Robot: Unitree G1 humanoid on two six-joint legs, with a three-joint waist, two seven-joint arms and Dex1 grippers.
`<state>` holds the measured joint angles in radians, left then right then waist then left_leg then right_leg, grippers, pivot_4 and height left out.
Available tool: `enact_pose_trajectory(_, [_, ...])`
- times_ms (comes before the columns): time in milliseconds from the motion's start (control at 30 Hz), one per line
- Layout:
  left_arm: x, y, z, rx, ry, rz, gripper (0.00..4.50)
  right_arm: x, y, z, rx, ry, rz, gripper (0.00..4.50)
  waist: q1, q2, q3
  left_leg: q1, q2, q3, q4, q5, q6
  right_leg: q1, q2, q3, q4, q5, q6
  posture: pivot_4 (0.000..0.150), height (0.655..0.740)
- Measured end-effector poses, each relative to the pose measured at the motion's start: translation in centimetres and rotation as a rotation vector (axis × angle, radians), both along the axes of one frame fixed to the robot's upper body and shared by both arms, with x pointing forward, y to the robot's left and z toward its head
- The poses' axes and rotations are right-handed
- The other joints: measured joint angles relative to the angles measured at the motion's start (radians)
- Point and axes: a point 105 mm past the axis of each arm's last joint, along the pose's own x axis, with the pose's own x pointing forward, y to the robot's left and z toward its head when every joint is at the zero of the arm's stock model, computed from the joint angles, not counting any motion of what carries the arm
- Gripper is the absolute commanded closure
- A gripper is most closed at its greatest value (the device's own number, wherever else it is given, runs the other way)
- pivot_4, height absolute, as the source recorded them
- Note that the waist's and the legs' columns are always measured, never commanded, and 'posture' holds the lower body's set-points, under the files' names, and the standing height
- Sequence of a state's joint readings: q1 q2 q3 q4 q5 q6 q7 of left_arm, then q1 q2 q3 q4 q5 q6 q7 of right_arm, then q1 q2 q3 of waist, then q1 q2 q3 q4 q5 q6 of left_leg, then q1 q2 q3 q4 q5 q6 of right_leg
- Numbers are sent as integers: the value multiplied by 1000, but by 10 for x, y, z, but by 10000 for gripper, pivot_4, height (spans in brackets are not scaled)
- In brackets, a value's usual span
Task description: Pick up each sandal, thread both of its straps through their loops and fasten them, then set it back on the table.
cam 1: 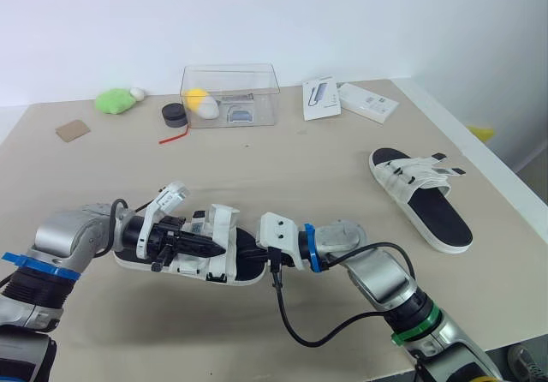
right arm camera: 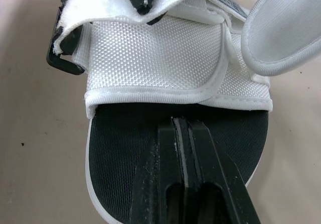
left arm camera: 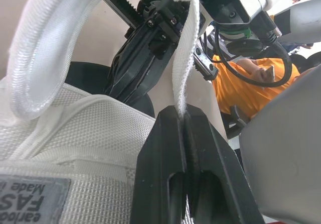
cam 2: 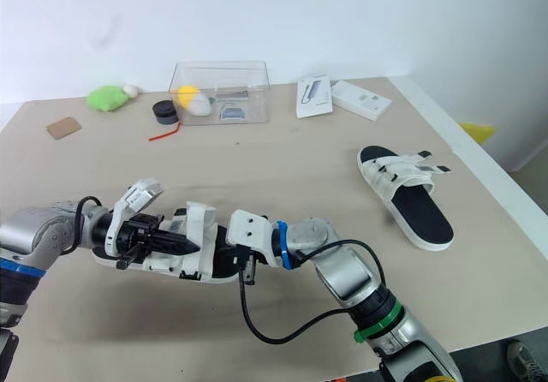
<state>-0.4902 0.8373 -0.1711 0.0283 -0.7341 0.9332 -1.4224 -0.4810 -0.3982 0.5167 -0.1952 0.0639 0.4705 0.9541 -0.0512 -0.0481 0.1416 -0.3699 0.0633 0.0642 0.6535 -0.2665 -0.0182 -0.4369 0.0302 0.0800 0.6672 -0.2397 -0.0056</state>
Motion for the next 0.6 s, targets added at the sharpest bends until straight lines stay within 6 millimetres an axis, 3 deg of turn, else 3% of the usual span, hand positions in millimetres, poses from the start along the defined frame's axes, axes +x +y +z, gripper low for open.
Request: enact_pose_trajectory(600, [5, -2, -3, 55, -94, -16, 44356, 1, 1, 0, -1, 1, 1, 45000, 0, 0, 0, 0, 0, 0, 0, 0, 0, 0, 1, 0, 0, 0, 0, 1500, 7400])
